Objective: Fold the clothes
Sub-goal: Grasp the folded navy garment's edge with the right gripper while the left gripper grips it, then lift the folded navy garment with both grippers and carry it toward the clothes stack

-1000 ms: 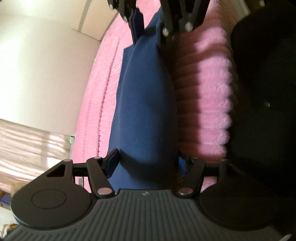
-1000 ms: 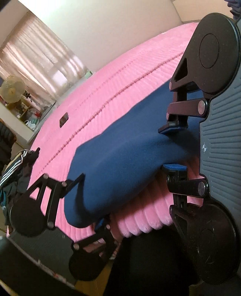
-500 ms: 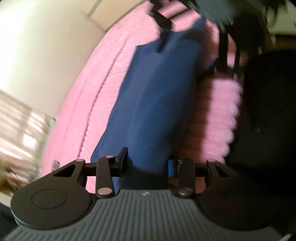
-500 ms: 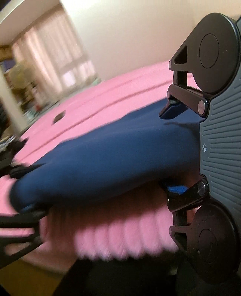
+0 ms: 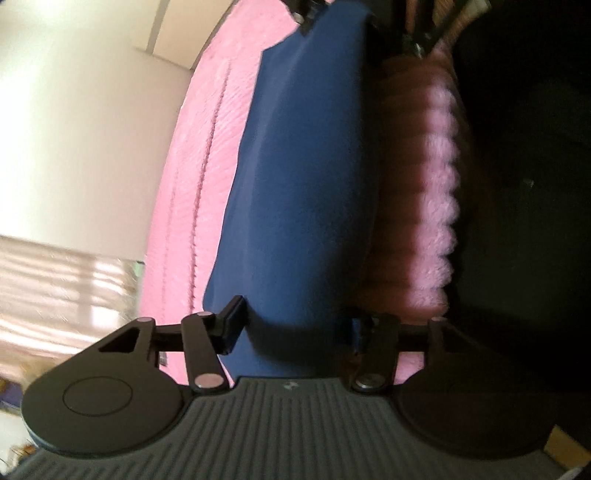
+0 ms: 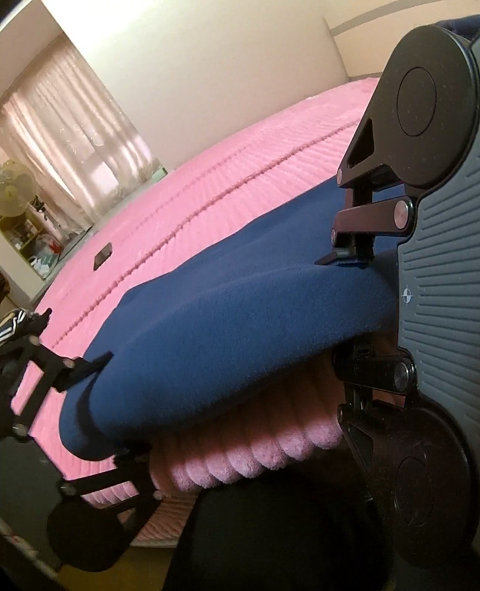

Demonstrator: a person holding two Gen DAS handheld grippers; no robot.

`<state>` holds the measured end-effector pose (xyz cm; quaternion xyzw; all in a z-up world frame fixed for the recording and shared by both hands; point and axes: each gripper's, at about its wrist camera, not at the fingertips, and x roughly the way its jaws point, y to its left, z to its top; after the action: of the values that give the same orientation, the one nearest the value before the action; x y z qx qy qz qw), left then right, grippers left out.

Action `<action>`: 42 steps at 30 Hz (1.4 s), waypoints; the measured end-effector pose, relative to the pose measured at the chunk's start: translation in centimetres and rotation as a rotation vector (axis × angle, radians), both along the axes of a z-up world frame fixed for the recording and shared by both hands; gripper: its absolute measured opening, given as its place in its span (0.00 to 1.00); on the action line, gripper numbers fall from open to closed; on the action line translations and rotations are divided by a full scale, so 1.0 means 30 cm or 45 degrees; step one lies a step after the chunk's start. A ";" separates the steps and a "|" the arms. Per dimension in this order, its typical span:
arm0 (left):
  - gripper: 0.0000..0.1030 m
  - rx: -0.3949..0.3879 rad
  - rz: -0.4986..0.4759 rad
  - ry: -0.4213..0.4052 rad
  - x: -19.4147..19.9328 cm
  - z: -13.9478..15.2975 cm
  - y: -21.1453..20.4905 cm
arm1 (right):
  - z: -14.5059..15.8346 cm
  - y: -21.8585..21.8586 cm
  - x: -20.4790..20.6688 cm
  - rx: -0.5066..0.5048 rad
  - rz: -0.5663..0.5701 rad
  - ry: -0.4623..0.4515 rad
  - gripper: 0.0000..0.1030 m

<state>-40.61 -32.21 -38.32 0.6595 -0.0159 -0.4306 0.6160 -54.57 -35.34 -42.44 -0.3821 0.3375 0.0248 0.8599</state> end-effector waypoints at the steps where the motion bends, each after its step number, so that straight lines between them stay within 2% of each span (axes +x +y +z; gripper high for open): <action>1: 0.49 0.000 0.001 0.004 0.004 -0.010 -0.004 | -0.002 0.003 -0.005 -0.008 0.002 -0.001 0.26; 3: 0.46 -0.009 0.002 0.012 0.007 -0.035 -0.005 | -0.017 0.011 -0.012 -0.050 0.017 -0.001 0.26; 6: 0.36 -0.015 0.002 0.031 0.015 -0.038 -0.001 | -0.045 0.026 -0.025 -0.130 0.047 0.003 0.30; 10: 0.28 -0.077 0.004 0.081 0.012 0.034 0.012 | -0.064 0.029 -0.034 -0.194 0.064 -0.001 0.33; 12: 0.28 -0.120 0.001 0.101 0.024 0.074 0.014 | -0.064 0.024 -0.031 -0.214 0.077 -0.001 0.33; 18: 0.29 -0.055 -0.013 0.106 0.055 0.052 -0.004 | -0.096 0.009 0.015 -0.240 0.110 0.052 0.33; 27: 0.29 -0.057 0.001 0.136 0.050 0.045 0.018 | -0.095 -0.018 0.068 -0.224 0.085 0.075 0.33; 33: 0.29 -0.059 0.001 0.138 -0.008 0.033 0.032 | -0.093 -0.009 0.018 -0.225 0.076 0.087 0.33; 42: 0.30 -0.062 -0.004 0.147 0.006 0.036 0.063 | -0.098 0.010 -0.036 -0.220 0.066 0.097 0.33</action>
<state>-40.42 -30.31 -37.25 0.6182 0.0081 -0.4684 0.6312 -55.64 -35.05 -45.39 -0.4622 0.3608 0.0323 0.8094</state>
